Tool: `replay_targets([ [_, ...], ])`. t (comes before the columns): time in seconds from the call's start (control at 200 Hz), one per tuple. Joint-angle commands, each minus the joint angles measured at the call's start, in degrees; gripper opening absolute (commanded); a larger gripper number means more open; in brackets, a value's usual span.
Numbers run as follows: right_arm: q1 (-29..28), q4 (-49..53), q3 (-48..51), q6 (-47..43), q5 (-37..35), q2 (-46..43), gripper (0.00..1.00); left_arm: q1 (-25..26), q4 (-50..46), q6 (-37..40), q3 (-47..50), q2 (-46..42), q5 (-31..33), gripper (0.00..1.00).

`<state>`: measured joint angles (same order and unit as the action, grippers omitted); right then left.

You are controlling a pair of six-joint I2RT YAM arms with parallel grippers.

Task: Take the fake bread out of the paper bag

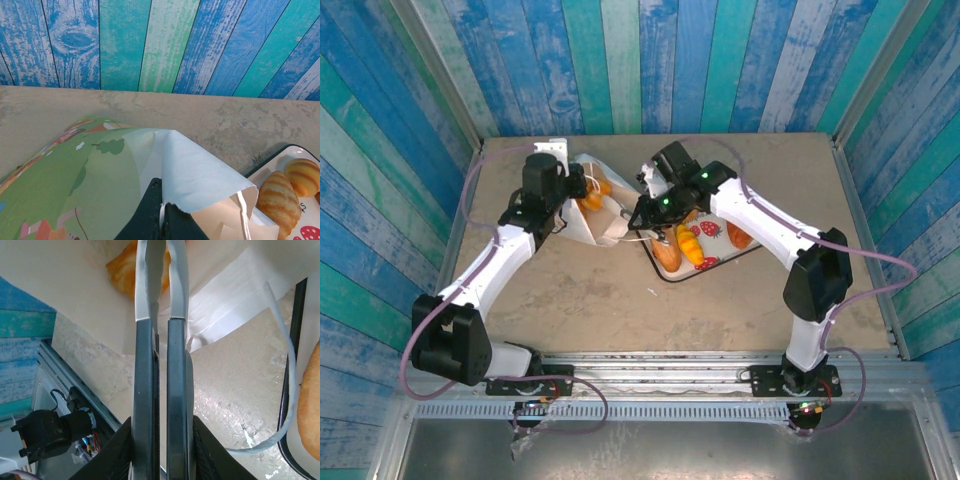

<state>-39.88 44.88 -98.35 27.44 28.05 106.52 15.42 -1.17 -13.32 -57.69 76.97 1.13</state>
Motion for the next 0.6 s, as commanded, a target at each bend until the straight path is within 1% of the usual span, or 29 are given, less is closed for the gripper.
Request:
replay_targets([
  [0.0, 0.07, 0.58, -1.65, 1.25, -0.96, 1.64, 0.29, -0.21, 2.33, 0.23, 0.99, -3.82, -0.71, 0.05],
  [0.11, 0.17, 0.57, -2.19, 1.76, -1.35, 3.16, 0.3, -0.21, 2.77, 0.25, 1.34, -3.54, -1.08, 0.05],
  [0.346, 0.33, 0.76, -4.77, 2.33, -1.61, 6.9, 0.35, -0.25, 3.37, 0.21, 2.23, -3.07, -1.65, 0.04],
  [0.441, 0.6, 0.99, -5.53, 2.56, -1.6, 8.14, 0.41, -0.21, 3.6, 0.01, 2.56, -3.11, -1.98, 0.04],
  [0.596, 0.75, 0.96, -6.84, 3.1, -2.55, 9.57, 0.46, -0.21, 3.87, -0.13, 2.8, -3.14, -2.56, 0.04],
])
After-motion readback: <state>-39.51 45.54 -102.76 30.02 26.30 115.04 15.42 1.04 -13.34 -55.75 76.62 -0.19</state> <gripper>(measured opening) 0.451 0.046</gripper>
